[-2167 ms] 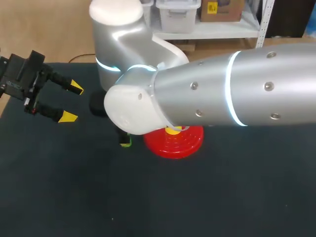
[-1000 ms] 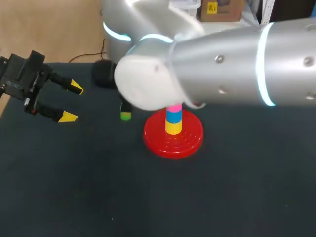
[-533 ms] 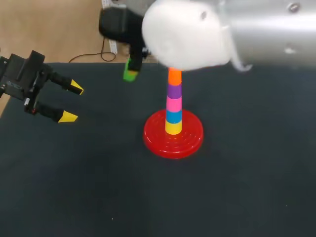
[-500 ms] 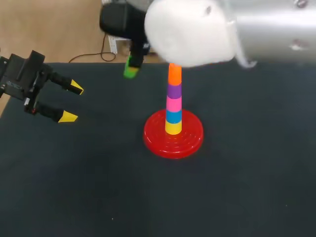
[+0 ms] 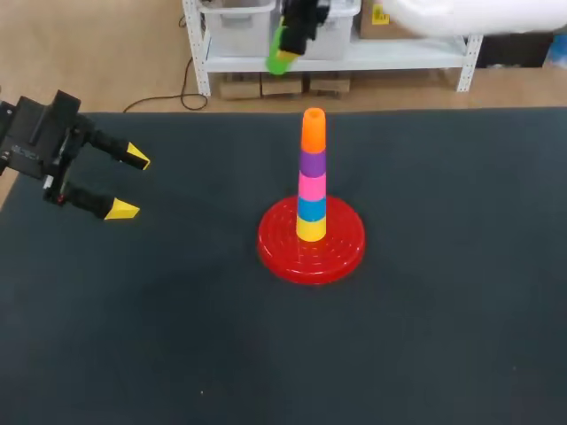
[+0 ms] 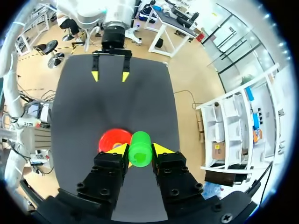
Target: Pick up and stack the cylinders on the red base in this order: pink,purple,orange,green
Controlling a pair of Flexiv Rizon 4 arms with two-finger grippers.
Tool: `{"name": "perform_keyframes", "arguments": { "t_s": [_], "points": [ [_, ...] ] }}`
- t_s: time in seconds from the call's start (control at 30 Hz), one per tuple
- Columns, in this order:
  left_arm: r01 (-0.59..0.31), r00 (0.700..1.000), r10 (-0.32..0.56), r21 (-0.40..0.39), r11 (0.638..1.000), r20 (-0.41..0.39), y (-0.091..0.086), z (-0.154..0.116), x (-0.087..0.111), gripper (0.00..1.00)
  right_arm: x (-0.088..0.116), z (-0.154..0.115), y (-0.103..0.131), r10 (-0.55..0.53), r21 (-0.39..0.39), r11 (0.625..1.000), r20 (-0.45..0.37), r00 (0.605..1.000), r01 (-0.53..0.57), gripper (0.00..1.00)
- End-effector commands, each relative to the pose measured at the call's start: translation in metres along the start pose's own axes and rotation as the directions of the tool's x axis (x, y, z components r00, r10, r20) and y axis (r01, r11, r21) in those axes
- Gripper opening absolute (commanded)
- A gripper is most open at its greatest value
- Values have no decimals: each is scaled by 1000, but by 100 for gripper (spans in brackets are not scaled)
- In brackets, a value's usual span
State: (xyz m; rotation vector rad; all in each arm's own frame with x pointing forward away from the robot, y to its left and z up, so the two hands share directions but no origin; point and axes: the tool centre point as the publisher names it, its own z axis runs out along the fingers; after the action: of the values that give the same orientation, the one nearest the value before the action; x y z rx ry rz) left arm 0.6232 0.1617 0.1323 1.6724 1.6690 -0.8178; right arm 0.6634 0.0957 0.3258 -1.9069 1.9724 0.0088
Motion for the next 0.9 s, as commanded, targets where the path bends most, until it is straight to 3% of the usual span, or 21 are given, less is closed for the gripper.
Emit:
{"name": "perform_keyframes", "arguments": {
  "t_s": [0.03,0.2,0.53,0.9],
  "points": [
    [-1,1000,1,1,1000,0,1,0,1,100,9,-21,-4,-6,-23,1000,-17,1000,6,0],
    [-1,1000,1,1,1000,0,1,0,1,100,15,-22,-3,-7,-109,994,-37,999,3,0],
    [-1,1000,1,1,1000,0,1,0,1,100,31,5,17,-17,-142,990,-102,995,3,0],
    [-1,1000,1,1,1000,0,1,0,1,100,48,10,27,-9,-168,986,-130,991,-13,0]
  ]
}}
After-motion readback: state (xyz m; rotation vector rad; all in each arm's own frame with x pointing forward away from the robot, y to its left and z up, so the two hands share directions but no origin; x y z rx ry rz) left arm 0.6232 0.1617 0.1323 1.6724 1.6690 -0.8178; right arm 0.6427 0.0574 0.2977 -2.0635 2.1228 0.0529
